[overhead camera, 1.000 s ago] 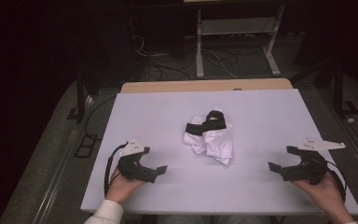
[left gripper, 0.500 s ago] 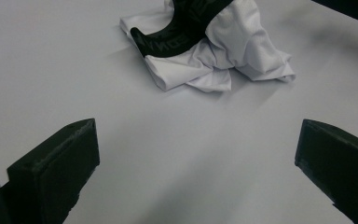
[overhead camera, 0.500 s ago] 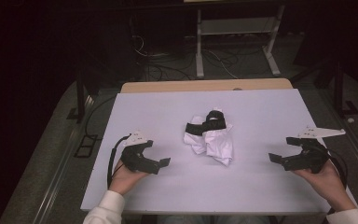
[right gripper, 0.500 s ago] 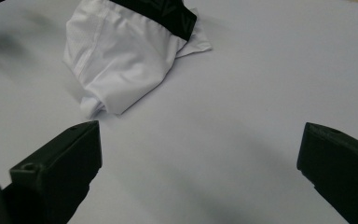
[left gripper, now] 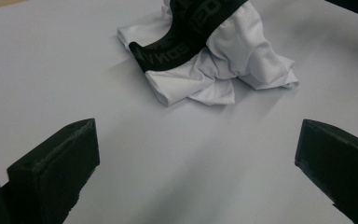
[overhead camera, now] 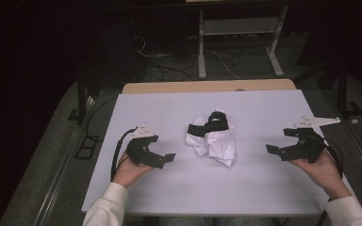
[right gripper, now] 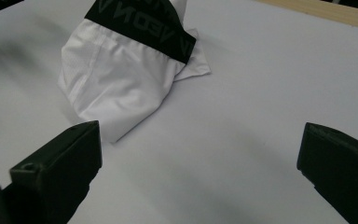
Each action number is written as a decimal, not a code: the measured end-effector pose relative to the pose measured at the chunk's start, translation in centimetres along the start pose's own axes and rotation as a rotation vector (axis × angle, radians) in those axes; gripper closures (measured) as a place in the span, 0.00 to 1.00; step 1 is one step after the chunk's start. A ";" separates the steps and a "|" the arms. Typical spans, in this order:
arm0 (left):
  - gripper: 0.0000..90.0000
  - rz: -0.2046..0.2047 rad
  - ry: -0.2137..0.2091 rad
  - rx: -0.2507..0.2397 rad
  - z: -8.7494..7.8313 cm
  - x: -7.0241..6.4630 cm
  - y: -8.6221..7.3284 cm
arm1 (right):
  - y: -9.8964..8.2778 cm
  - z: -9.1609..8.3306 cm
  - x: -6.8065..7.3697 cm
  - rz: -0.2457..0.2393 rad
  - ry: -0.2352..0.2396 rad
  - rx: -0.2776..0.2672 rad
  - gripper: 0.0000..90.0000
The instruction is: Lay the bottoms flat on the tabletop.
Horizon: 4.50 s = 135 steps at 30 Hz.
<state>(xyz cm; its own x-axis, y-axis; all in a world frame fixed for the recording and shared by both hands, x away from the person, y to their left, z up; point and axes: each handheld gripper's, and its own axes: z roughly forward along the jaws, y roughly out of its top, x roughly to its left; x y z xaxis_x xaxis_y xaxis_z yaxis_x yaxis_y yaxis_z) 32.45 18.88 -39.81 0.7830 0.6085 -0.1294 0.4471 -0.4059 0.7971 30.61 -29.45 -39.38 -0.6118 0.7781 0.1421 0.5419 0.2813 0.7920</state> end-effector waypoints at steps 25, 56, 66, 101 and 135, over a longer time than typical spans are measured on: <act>0.00 0.013 0.026 -0.004 0.8 2.2 3.9 | 4.4 2.7 -0.8 0.013 0.026 0.001 0.00; 0.00 -0.093 0.012 -0.067 4.8 4.7 4.0 | 5.0 9.0 -1.6 0.045 0.045 0.036 0.00; 0.00 -0.138 -0.008 -0.074 6.6 4.6 3.3 | 3.9 11.0 -0.9 0.084 0.062 0.010 0.00; 0.50 -0.227 -0.119 -0.033 11.3 3.7 1.1 | 1.6 14.8 0.7 0.091 0.273 0.098 0.59; 0.97 -0.268 -0.153 -0.171 3.7 2.4 1.0 | 1.6 6.1 -1.1 0.179 0.176 0.086 0.96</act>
<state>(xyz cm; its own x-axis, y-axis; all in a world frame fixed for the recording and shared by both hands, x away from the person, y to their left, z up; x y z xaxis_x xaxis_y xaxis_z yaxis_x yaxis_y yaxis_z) 36.36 17.38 -41.49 0.7091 0.5638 -0.4234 0.5766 -0.1180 0.8085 35.63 -26.40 -41.89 -0.5889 0.7121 0.3823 0.6925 0.2007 0.6930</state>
